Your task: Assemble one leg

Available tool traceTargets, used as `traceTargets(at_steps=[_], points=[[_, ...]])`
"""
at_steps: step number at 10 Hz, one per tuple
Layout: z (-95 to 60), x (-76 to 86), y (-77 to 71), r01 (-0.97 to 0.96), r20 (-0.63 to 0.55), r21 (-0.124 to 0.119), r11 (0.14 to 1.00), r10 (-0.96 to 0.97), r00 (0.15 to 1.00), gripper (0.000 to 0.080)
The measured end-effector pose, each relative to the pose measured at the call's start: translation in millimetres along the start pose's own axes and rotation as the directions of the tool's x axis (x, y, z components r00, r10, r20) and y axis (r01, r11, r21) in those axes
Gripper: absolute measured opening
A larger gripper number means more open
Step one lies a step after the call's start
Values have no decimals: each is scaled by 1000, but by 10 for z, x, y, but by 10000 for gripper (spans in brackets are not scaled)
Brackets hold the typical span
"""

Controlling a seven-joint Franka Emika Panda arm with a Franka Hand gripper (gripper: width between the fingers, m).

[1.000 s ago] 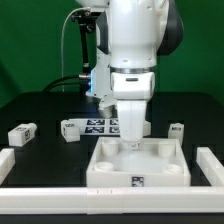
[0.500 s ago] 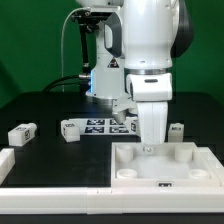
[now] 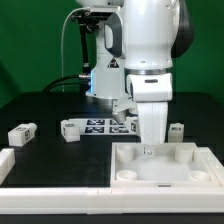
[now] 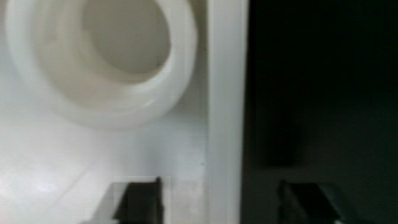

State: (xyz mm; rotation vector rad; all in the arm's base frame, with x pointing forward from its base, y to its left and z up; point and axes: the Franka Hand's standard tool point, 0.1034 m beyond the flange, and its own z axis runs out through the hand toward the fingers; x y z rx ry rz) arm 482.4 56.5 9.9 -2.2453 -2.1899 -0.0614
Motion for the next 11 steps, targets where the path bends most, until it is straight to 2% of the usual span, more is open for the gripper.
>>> traceTargets(at_steps=[1, 2, 3, 4, 8, 9, 11], points=[[0, -2, 0, 0, 0, 0, 1000, 0, 1000, 447], [0, -3, 0, 0, 0, 0, 1000, 0, 1000, 572], [0, -3, 0, -1, 0, 0, 1000, 1, 1000, 572], [0, -4, 0, -1, 0, 0, 1000, 1, 1000, 637], [-1, -7, -2, -2, 0, 0, 1000, 2, 1000, 649], [-42, -17, -33, -23, 1, -5, 1000, 23, 1000, 649], [-225, -14, -131, -62, 7, -19, 998, 62, 998, 649]])
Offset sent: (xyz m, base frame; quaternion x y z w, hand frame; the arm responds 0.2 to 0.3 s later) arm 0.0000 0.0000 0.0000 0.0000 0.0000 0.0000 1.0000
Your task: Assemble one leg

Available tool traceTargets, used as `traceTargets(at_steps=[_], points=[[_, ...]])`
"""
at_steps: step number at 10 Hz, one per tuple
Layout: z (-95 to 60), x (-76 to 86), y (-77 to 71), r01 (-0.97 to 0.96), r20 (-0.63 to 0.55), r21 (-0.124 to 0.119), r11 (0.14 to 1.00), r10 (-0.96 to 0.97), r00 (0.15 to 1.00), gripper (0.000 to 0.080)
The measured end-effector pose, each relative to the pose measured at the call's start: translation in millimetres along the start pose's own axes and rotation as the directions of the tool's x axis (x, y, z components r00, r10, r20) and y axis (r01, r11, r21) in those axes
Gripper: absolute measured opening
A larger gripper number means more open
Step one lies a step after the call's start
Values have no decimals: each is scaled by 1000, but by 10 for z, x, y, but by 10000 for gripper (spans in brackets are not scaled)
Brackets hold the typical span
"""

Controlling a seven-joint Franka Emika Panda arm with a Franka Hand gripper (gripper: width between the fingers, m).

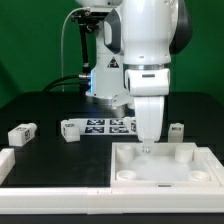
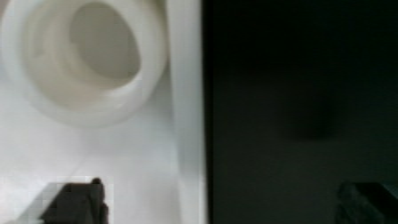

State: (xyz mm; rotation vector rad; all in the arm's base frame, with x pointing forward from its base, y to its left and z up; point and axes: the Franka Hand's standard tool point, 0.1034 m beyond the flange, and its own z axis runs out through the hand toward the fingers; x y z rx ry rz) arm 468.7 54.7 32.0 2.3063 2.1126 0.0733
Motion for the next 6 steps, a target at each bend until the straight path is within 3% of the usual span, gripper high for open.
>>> traceTargets(at_steps=[2, 6], points=[[-121, -5, -58, -16, 4, -12, 1000, 16, 1000, 649], [-83, -3, -67, -193, 0, -4, 981, 193, 981, 649]])
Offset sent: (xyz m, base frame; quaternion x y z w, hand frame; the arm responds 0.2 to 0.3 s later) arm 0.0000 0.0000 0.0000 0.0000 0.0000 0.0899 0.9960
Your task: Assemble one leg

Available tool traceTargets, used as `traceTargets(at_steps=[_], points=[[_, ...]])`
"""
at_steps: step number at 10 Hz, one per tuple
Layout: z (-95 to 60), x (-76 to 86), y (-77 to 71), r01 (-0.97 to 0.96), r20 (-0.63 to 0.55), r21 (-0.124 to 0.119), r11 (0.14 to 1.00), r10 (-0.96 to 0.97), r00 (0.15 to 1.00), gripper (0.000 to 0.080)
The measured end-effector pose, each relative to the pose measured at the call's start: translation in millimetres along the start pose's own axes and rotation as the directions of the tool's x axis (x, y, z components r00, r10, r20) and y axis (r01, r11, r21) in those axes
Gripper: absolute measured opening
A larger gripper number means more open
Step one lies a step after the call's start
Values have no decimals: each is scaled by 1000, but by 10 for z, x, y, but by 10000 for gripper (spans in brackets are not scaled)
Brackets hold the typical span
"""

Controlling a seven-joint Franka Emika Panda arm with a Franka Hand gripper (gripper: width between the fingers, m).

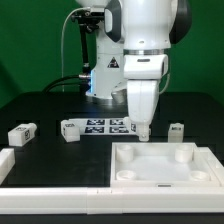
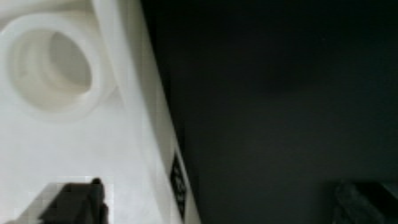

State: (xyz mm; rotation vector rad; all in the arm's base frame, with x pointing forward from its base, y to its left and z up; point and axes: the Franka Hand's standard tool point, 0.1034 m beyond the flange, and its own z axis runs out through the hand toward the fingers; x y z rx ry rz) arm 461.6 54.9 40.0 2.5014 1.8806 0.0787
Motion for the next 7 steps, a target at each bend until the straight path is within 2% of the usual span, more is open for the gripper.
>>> traceTargets(at_steps=[2, 3, 4, 6, 7], points=[[1, -2, -4, -176, -2, 2, 984, 176, 984, 649], [2, -32, -30, -372, -8, 12, 928, 372, 928, 649], [-4, -10, -60, -513, -22, 11, 858, 513, 858, 649], [10, 66, -140, -736, -21, 31, 677, 736, 676, 649], [14, 120, -174, -787, -17, 37, 616, 788, 616, 649]])
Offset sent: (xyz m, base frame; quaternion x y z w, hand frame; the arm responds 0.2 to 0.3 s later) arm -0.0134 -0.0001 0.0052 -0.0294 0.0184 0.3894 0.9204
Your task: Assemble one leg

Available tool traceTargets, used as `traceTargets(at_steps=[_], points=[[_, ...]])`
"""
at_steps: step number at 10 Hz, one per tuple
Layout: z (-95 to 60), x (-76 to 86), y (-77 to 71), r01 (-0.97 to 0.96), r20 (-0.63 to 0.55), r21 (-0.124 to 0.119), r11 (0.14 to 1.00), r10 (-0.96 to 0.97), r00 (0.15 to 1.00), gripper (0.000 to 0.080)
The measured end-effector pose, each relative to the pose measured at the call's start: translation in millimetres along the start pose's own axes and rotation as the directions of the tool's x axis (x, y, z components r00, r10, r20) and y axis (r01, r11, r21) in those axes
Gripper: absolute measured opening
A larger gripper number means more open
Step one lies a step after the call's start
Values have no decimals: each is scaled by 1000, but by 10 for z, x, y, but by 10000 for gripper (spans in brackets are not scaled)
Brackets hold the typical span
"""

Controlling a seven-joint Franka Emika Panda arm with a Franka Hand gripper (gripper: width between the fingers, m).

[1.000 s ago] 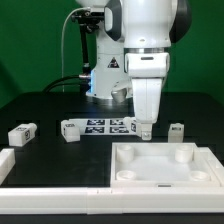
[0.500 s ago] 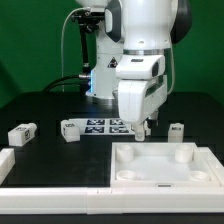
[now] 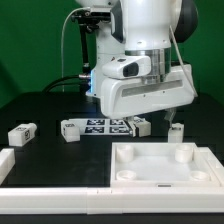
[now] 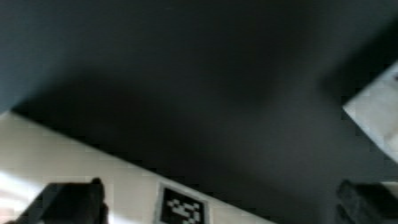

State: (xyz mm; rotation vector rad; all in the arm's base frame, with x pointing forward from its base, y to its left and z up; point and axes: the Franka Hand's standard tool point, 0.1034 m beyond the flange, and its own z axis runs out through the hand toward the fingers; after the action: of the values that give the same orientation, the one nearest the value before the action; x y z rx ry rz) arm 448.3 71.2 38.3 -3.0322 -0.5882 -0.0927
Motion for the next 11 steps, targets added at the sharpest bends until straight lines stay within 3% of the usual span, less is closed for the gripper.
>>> traceTargets(at_steps=[3, 6, 11], points=[[33, -1, -247, -402, 13, 21, 916, 402, 916, 649], [54, 14, -497, -686, 34, 32, 727, 685, 728, 649], [71, -34, -469, -661, 65, 26, 750, 658, 750, 649]])
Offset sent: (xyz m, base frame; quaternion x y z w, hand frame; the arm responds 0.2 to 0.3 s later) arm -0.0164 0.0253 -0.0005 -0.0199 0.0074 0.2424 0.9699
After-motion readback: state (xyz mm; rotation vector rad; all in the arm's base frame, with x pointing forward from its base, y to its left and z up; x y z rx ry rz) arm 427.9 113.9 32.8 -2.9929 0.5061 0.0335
